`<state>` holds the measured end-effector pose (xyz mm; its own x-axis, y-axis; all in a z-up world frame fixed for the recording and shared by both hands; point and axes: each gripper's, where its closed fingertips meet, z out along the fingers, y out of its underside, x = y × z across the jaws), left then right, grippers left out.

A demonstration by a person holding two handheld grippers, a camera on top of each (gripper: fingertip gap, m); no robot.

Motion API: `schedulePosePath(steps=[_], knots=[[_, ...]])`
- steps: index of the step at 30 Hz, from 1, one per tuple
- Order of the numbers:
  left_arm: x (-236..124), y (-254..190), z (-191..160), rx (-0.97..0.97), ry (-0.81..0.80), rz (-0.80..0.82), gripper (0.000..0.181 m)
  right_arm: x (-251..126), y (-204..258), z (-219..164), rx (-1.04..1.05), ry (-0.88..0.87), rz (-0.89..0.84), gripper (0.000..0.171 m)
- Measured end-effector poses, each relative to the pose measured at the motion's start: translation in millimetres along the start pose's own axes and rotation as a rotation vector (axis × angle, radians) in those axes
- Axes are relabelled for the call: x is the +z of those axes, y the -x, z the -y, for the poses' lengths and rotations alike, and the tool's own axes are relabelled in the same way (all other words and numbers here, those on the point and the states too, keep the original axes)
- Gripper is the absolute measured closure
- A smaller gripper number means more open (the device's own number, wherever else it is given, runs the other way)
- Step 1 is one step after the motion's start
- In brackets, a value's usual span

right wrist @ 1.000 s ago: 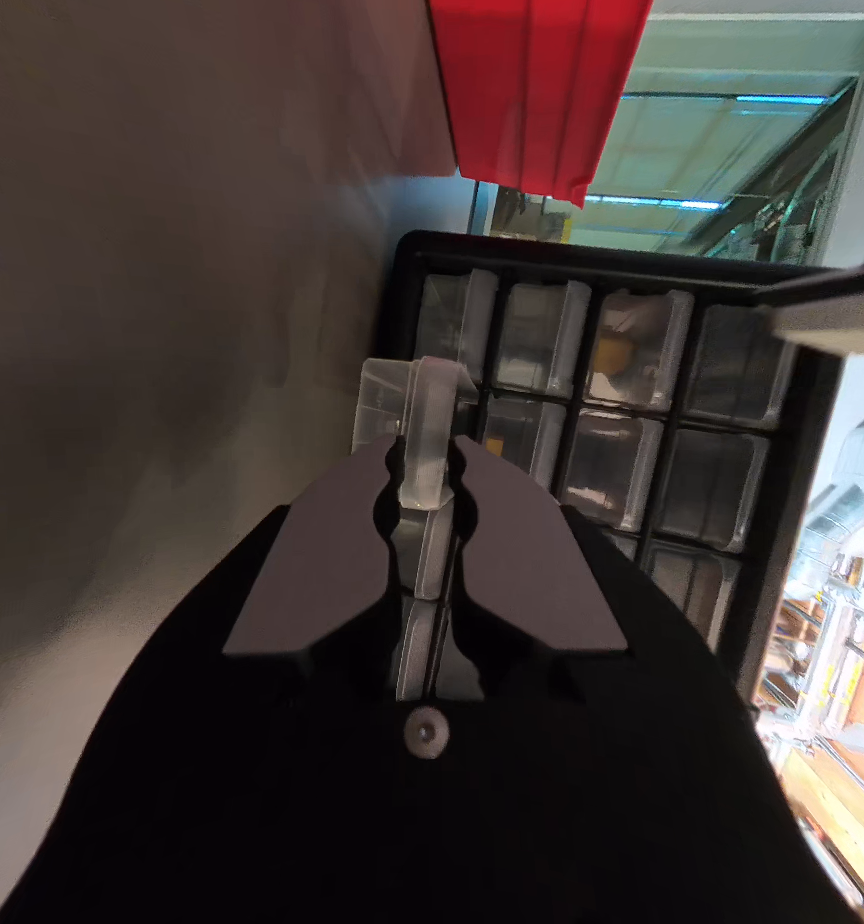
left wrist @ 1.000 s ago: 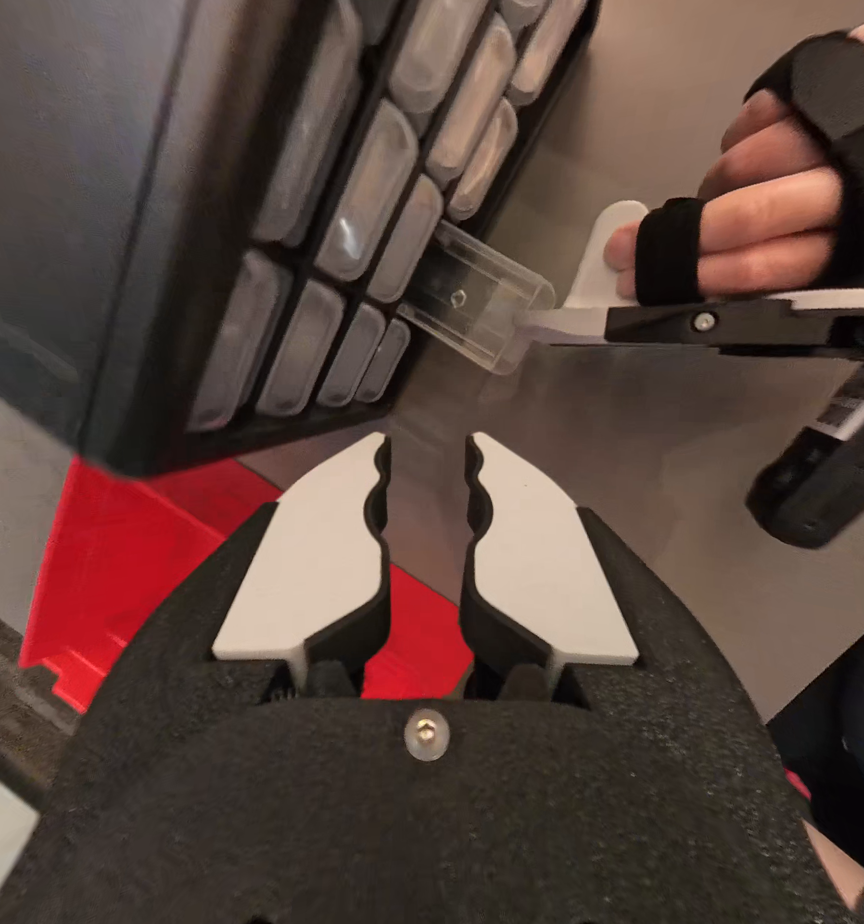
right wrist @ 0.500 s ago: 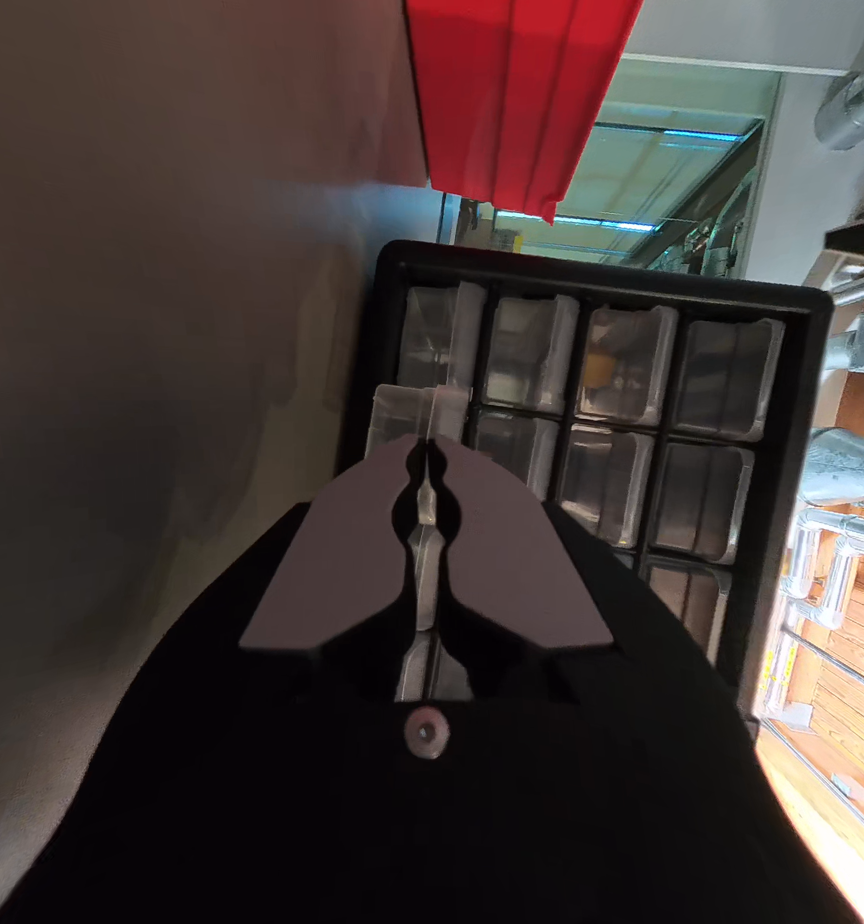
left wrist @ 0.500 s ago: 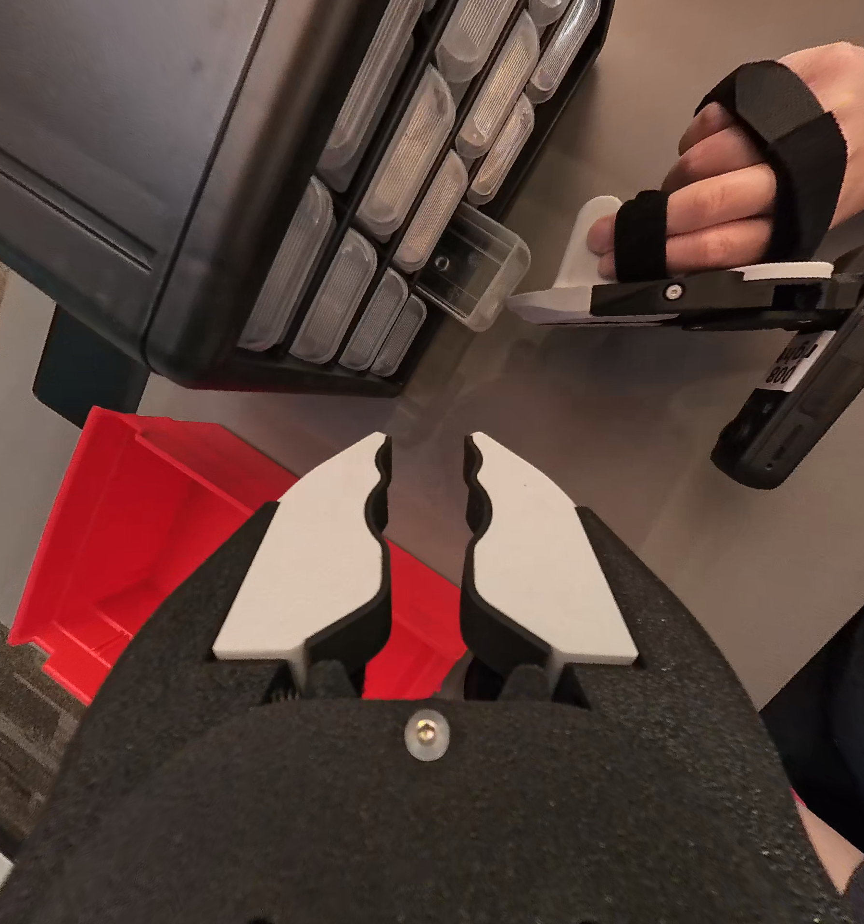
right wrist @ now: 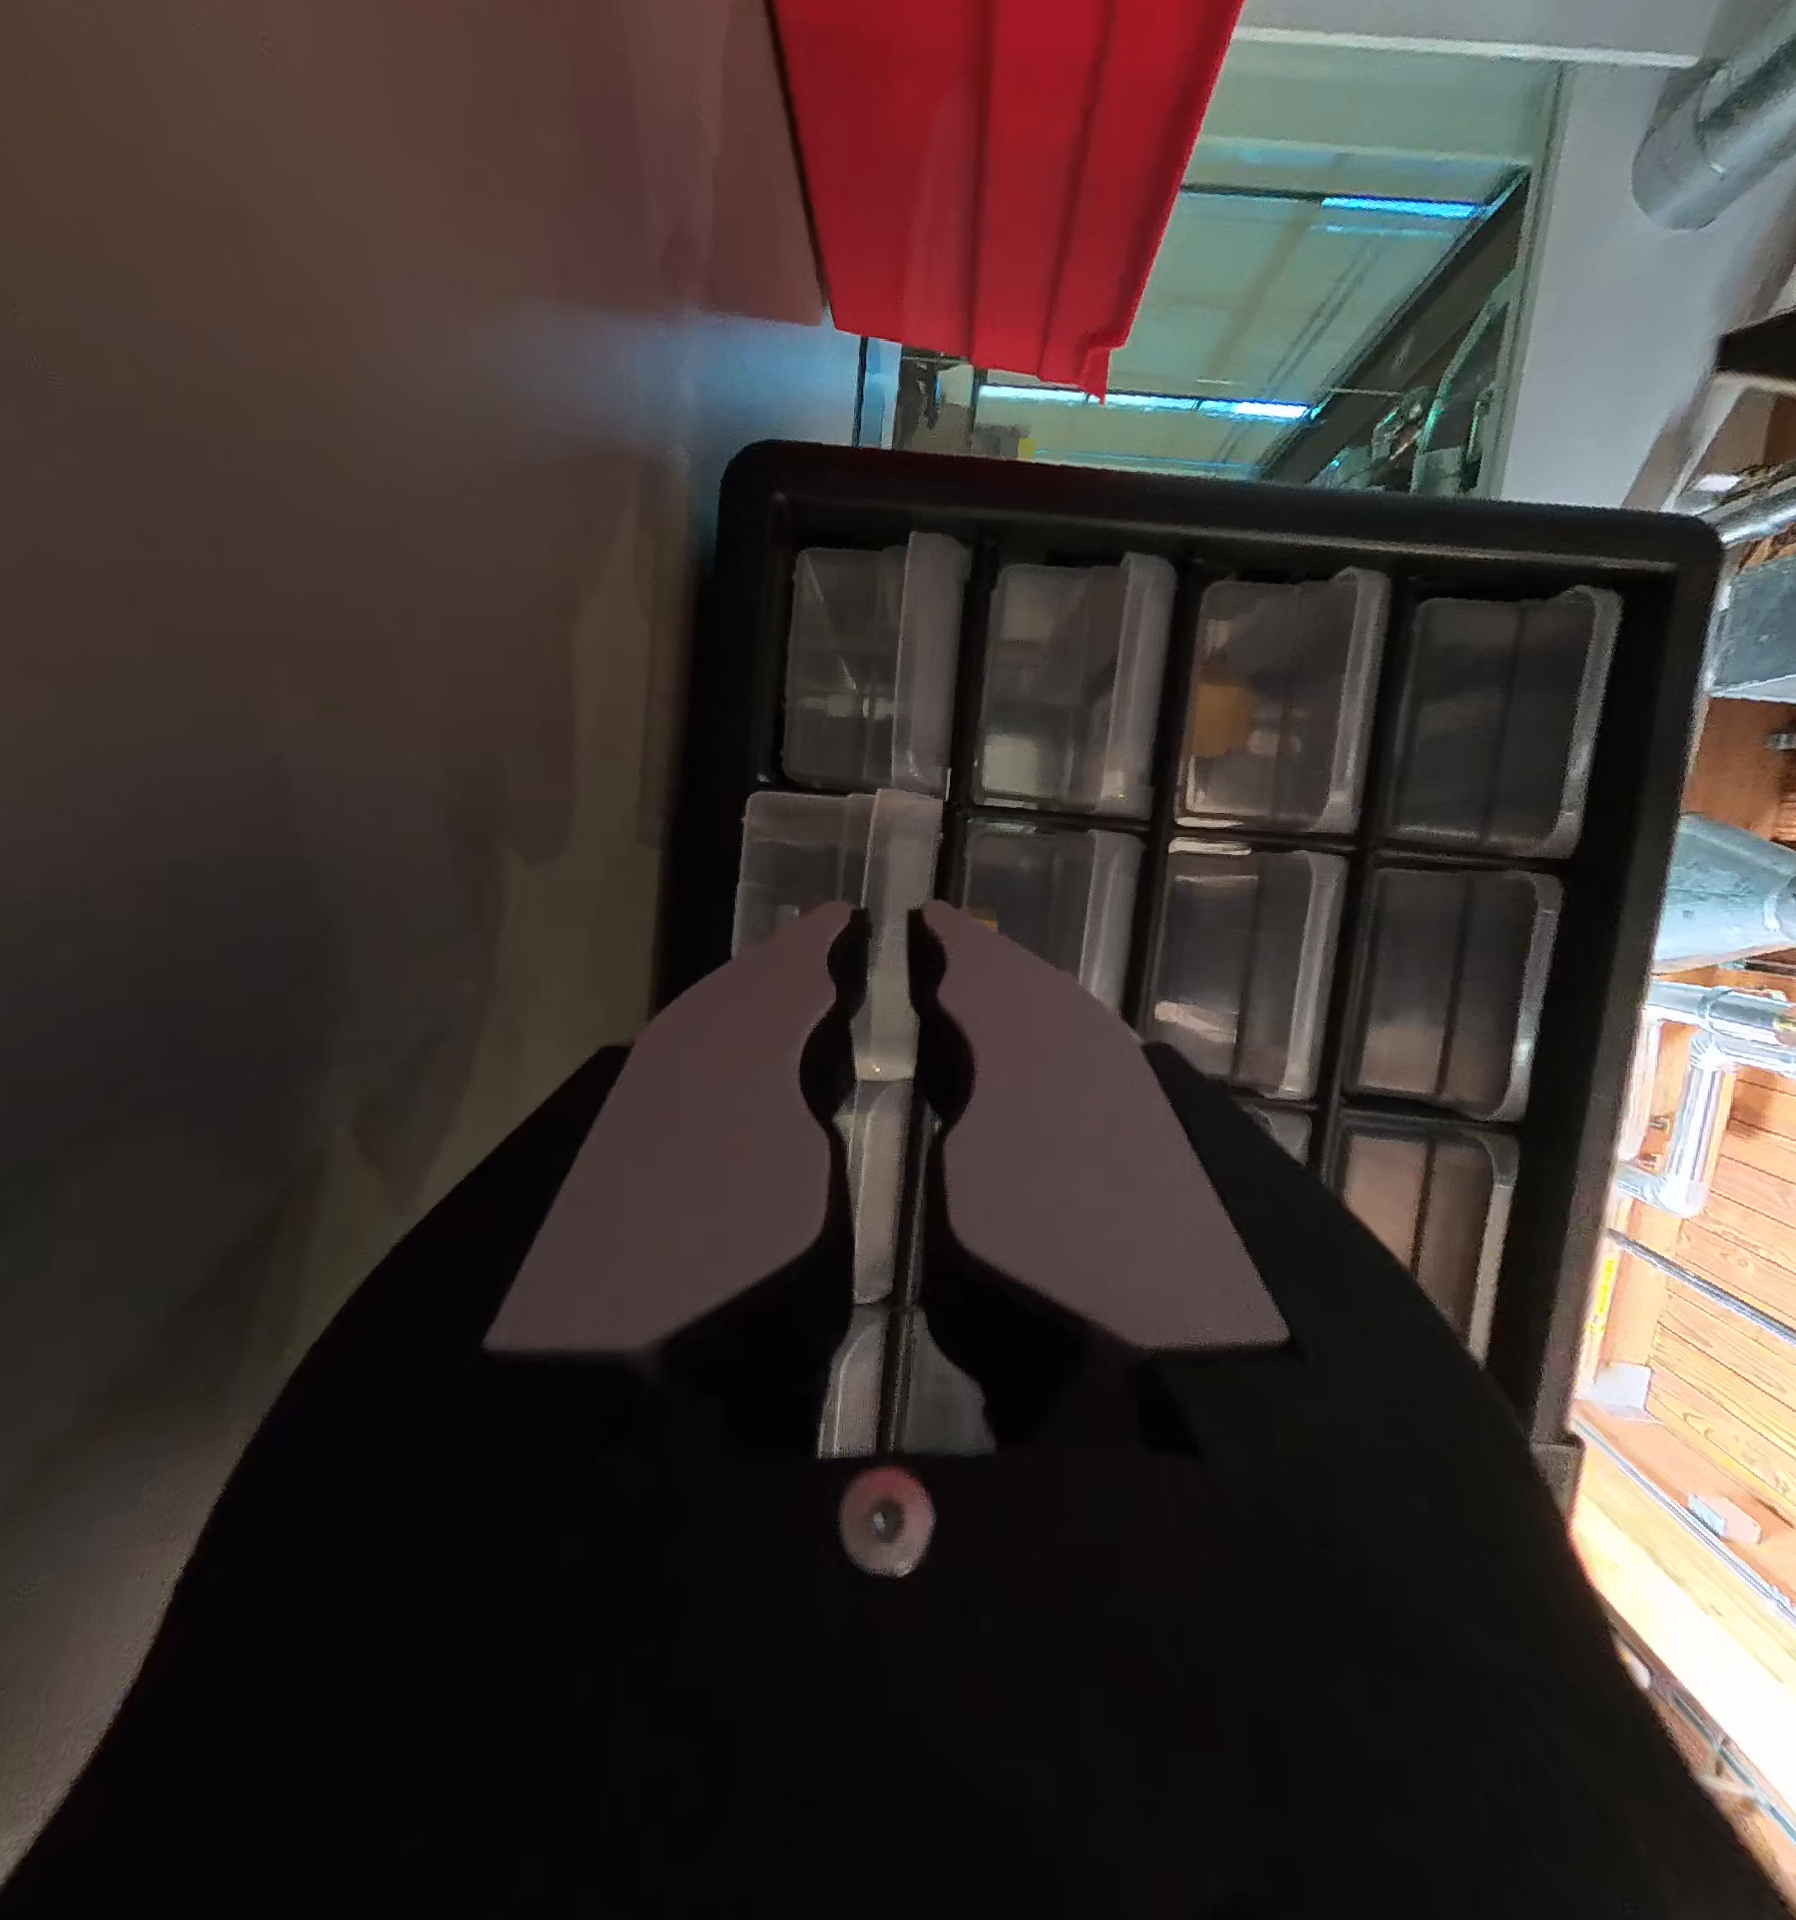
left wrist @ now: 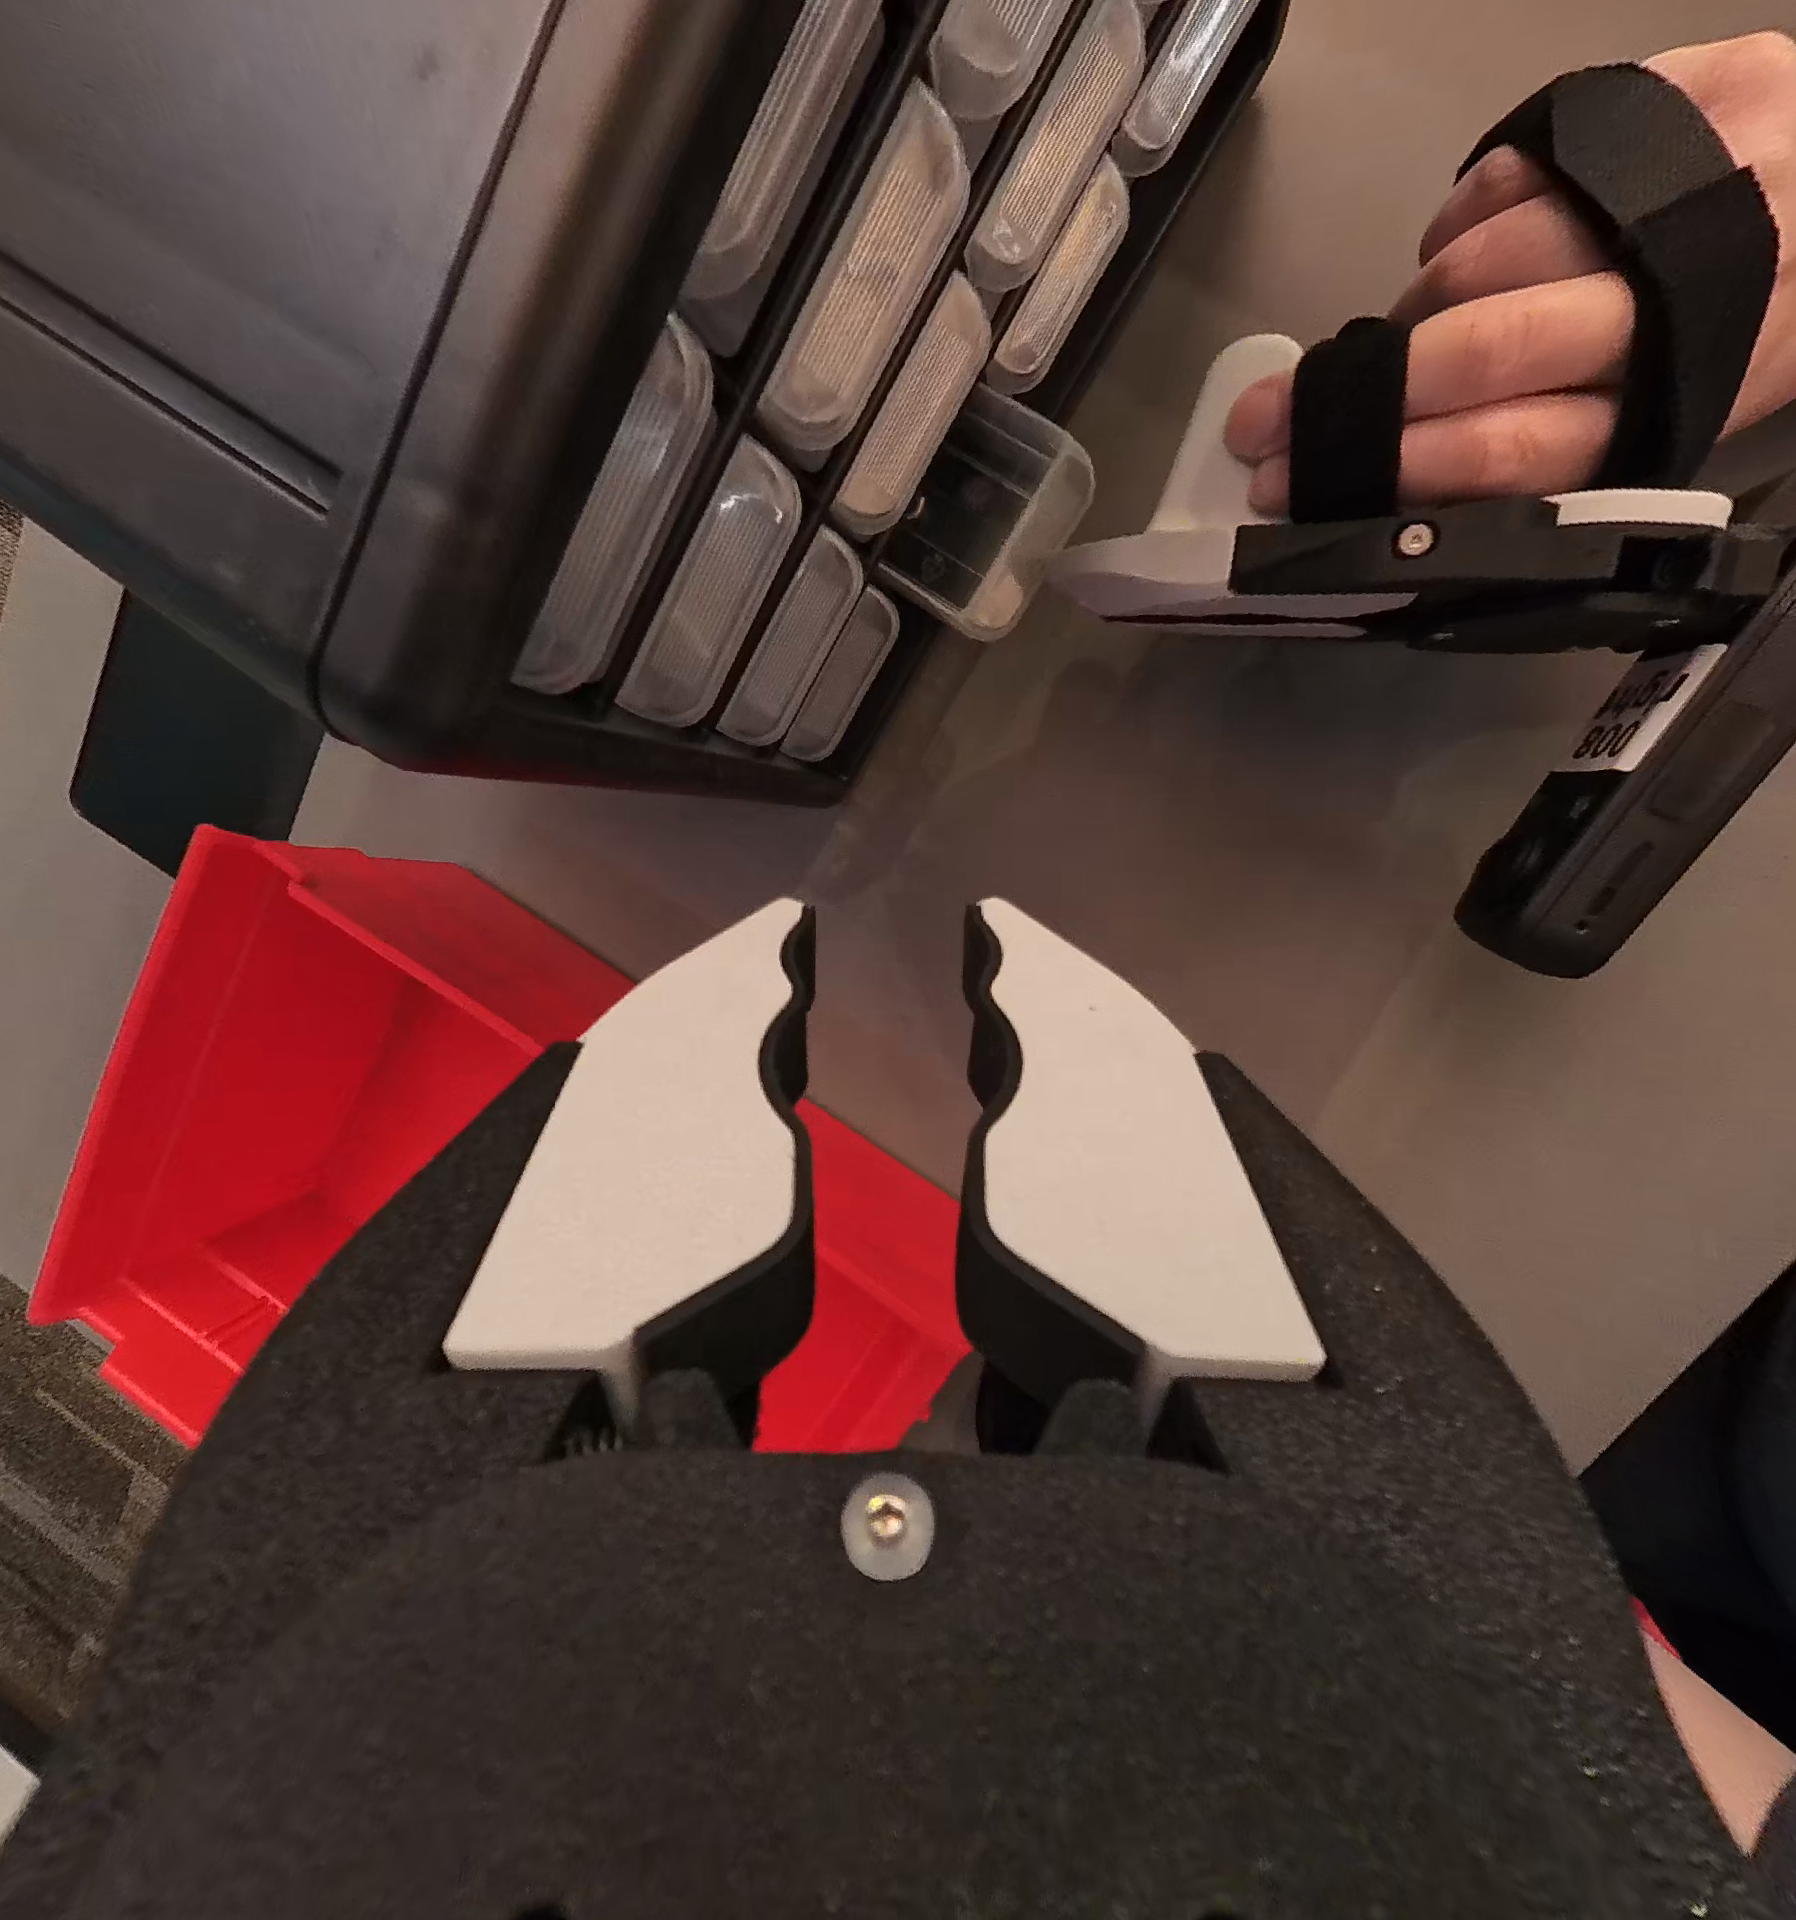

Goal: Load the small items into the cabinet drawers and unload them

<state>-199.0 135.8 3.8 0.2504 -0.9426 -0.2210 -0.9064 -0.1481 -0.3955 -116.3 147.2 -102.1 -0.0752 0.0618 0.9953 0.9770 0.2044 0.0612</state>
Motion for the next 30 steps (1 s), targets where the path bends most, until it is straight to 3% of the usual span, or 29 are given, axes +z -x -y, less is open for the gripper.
schedulePosePath(steps=[18, 27, 30], knots=[[10.1, 5.2, -0.6, -0.011, 0.032, -0.007, 0.154, 26.9, 5.6, -16.3, 0.032, 0.088, 0.023, 0.169], [11.4, 5.3, -6.0, -0.007, 0.05, 0.0, 0.154, -8.8, -4.6, -52.3, 0.094, 0.133, 0.057, 0.156], [8.8, 7.8, -8.3, -0.027, 0.045, 0.006, 0.154, -6.5, 1.8, -51.2, 0.133, 0.058, 0.111, 0.147]])
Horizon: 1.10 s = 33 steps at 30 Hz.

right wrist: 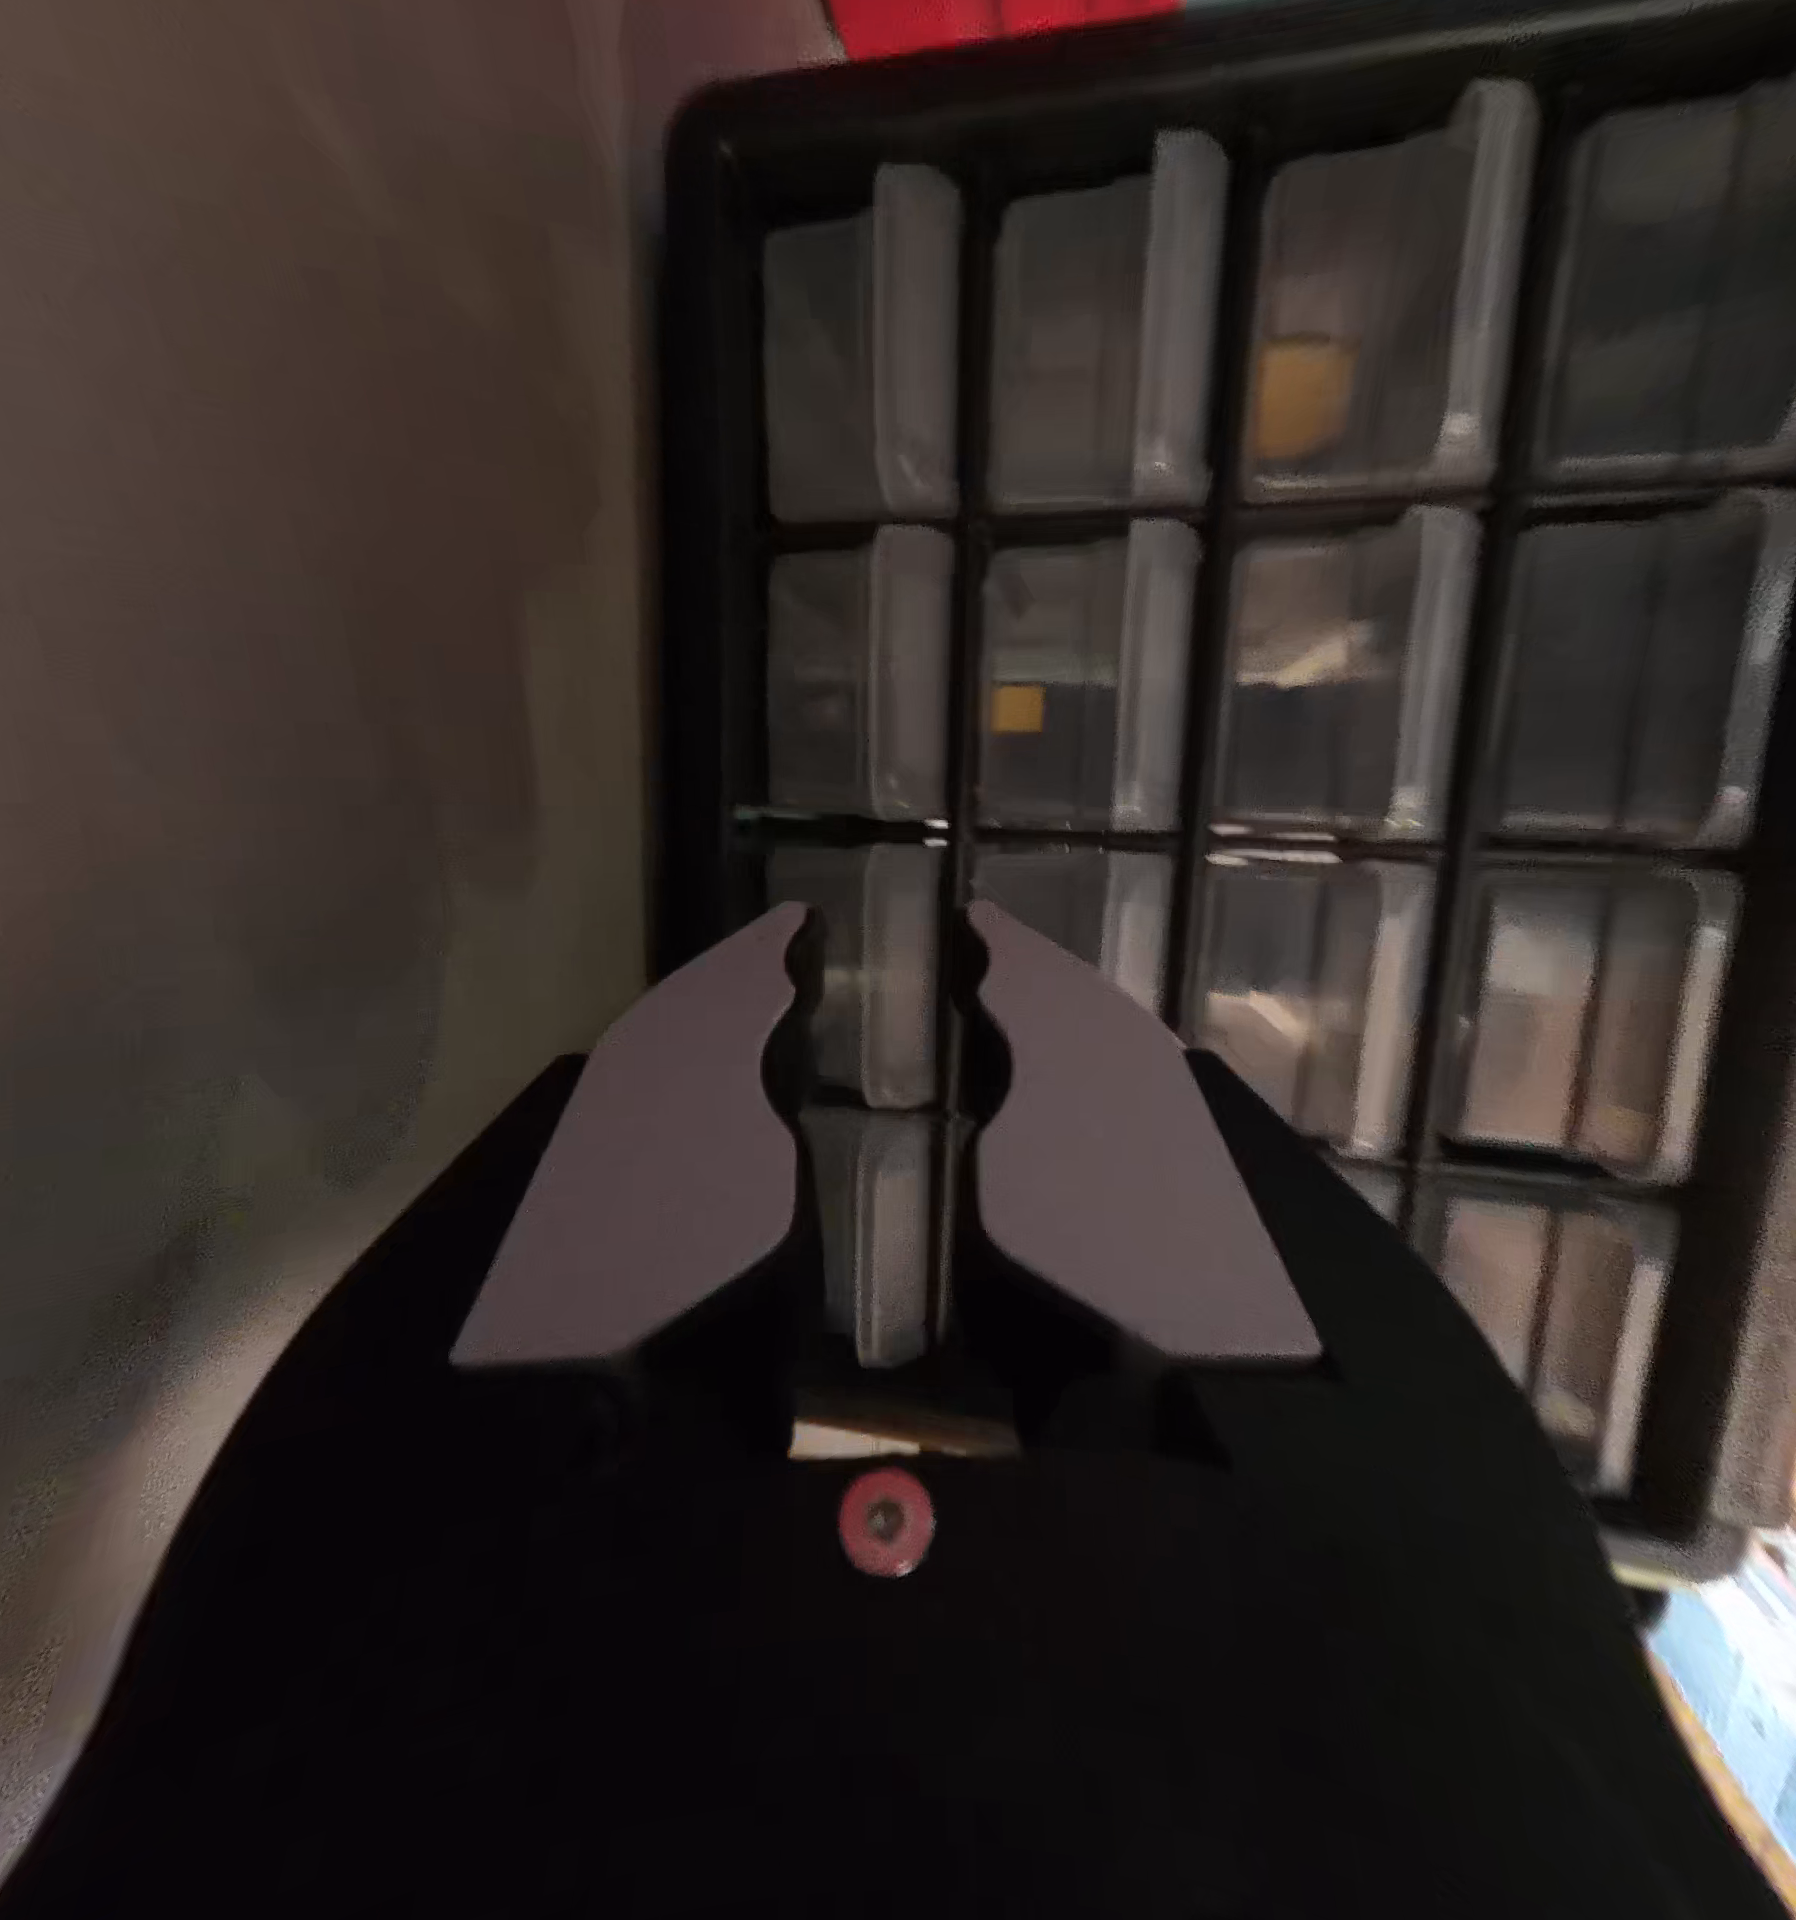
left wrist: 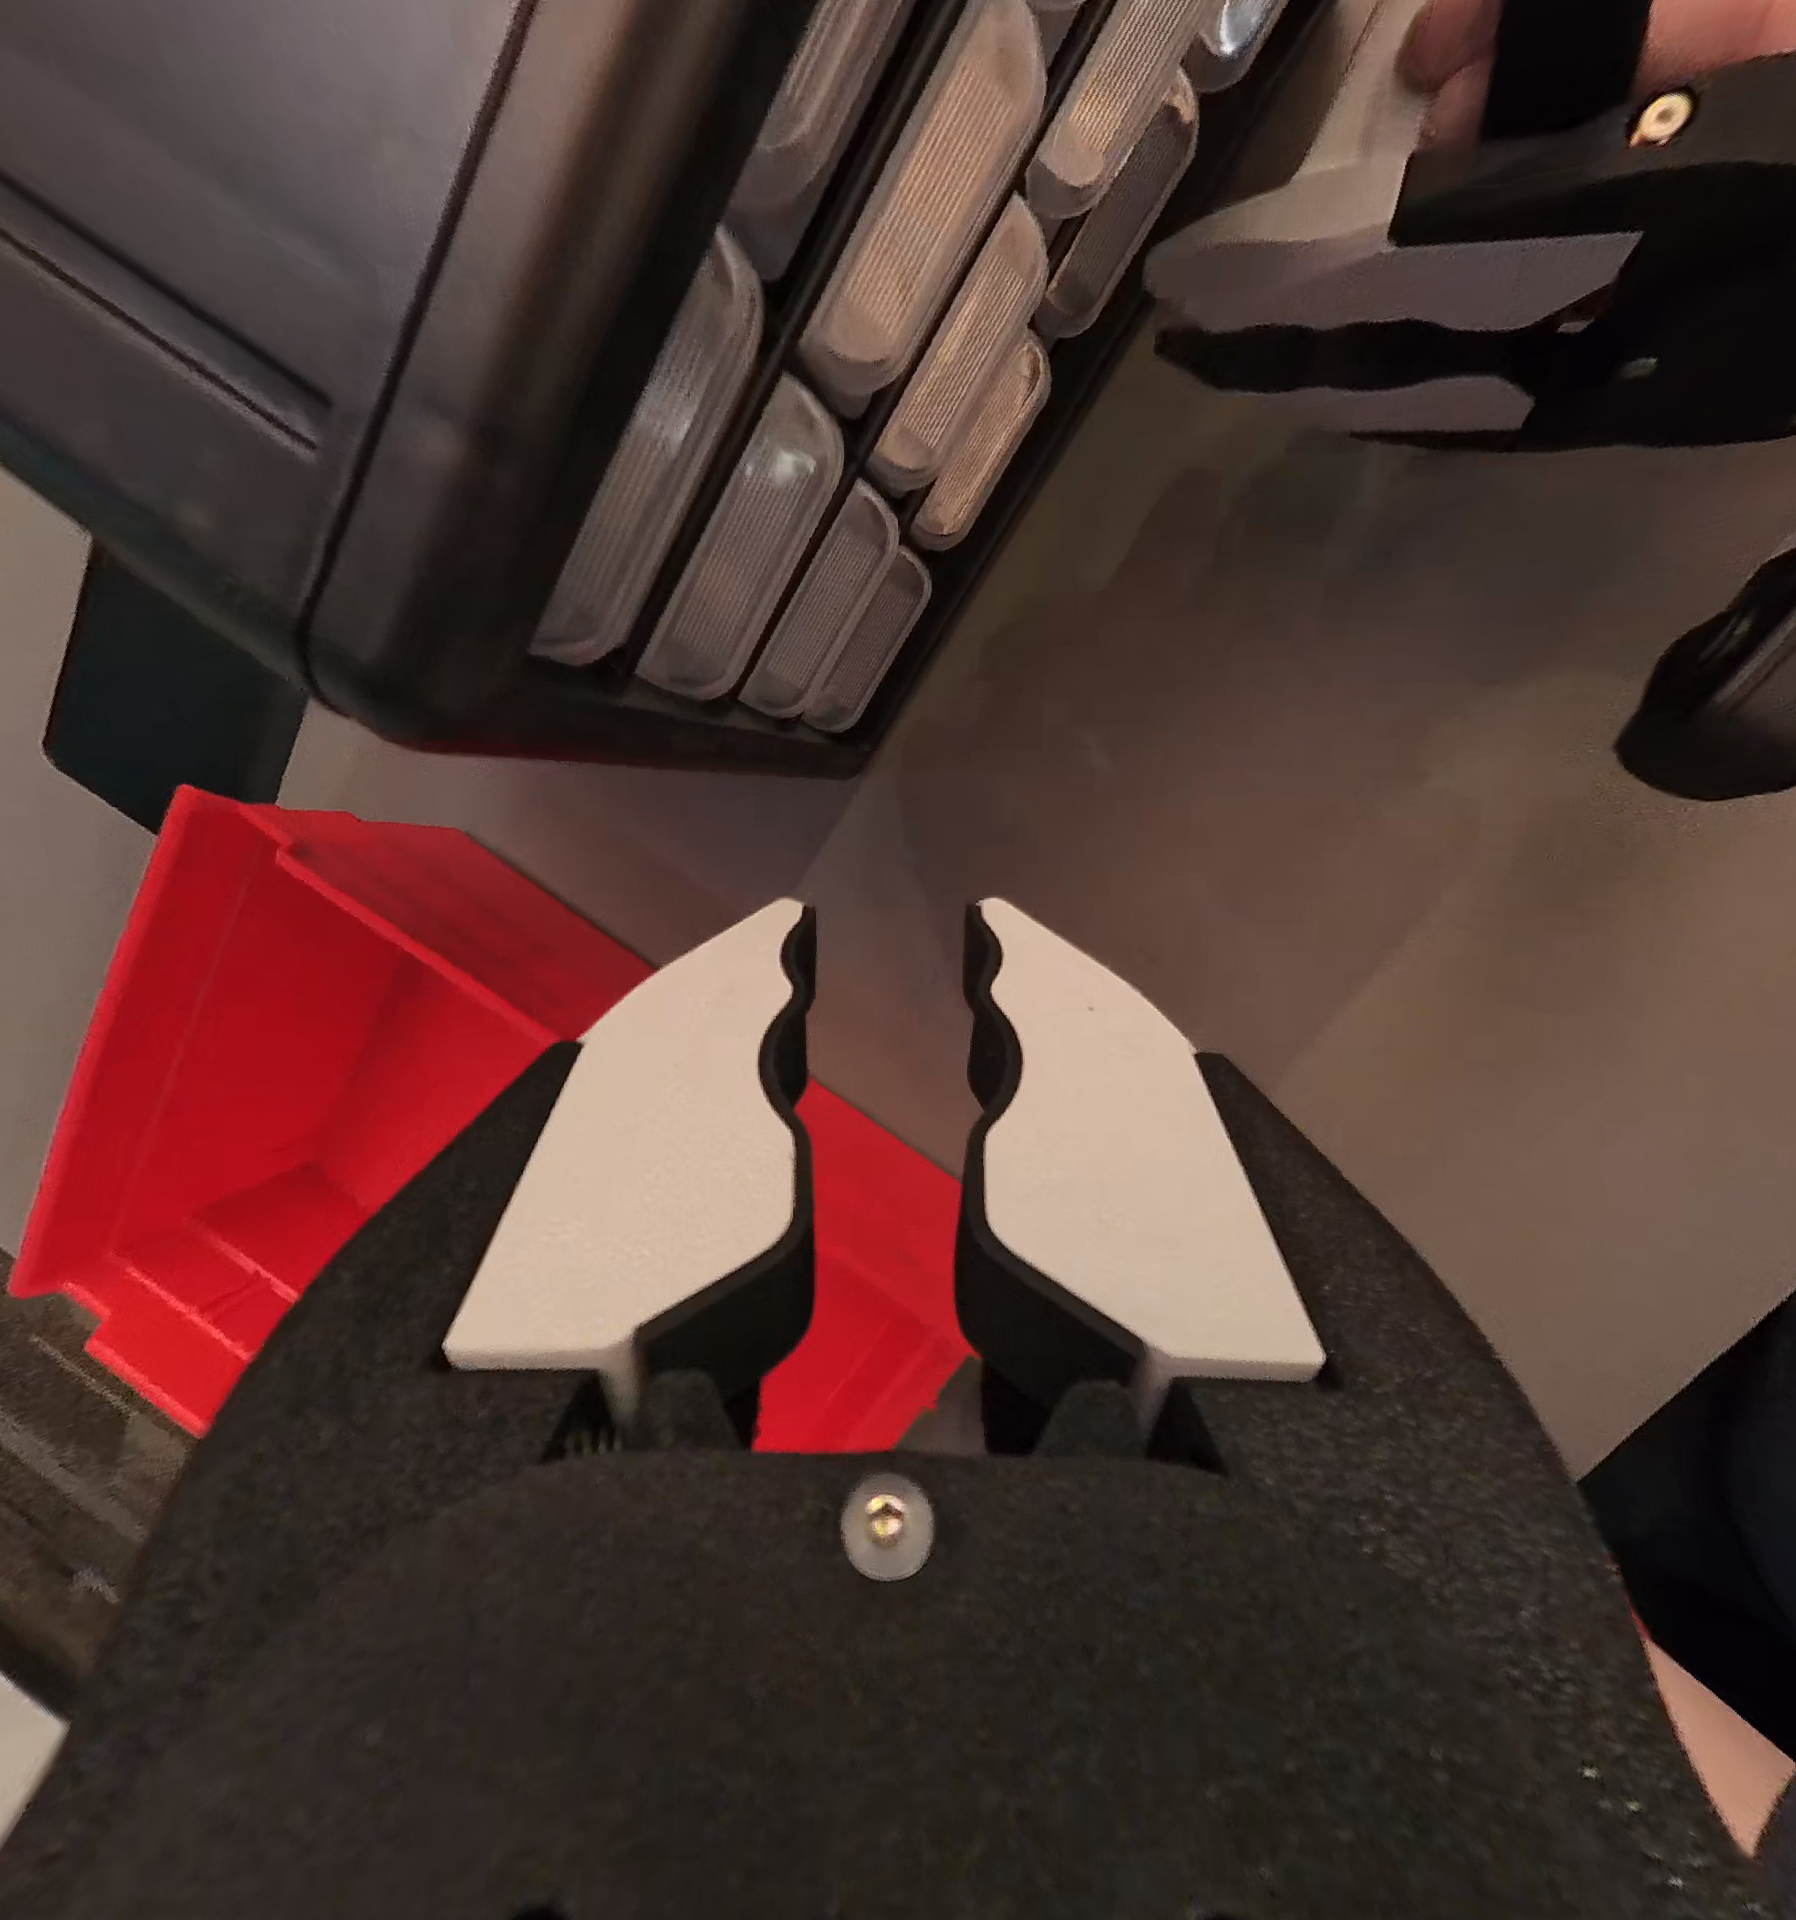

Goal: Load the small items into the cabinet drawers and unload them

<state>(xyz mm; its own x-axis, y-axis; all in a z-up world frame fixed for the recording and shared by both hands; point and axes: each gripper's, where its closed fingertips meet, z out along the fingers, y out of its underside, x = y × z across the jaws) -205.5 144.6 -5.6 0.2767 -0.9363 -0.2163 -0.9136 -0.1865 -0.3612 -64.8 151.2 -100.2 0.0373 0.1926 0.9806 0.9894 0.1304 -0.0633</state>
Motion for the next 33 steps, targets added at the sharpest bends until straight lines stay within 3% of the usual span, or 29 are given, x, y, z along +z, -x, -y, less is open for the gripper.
schedulePosePath(steps=[4, 11, 20, 33], knots=[[-11.0, 8.5, -16.0, -0.06, -0.003, 0.027, 0.154, 12.4, -4.0, -10.5, -0.113, 0.069, -0.097, 0.149], [-31.1, 18.3, -40.3, -0.163, -0.027, 0.058, 0.155, 16.9, -2.8, -16.9, -0.137, 0.091, -0.117, 0.158], [-20.4, 23.7, -68.6, -0.27, 0.018, 0.025, 0.156, 12.7, -2.6, -16.3, -0.126, 0.098, -0.146, 0.16], [40.5, 84.5, -195.6, -0.673, 0.24, 0.025, 0.153, -34.6, 7.0, 3.9, -0.105, 0.075, -0.116, 0.16]])
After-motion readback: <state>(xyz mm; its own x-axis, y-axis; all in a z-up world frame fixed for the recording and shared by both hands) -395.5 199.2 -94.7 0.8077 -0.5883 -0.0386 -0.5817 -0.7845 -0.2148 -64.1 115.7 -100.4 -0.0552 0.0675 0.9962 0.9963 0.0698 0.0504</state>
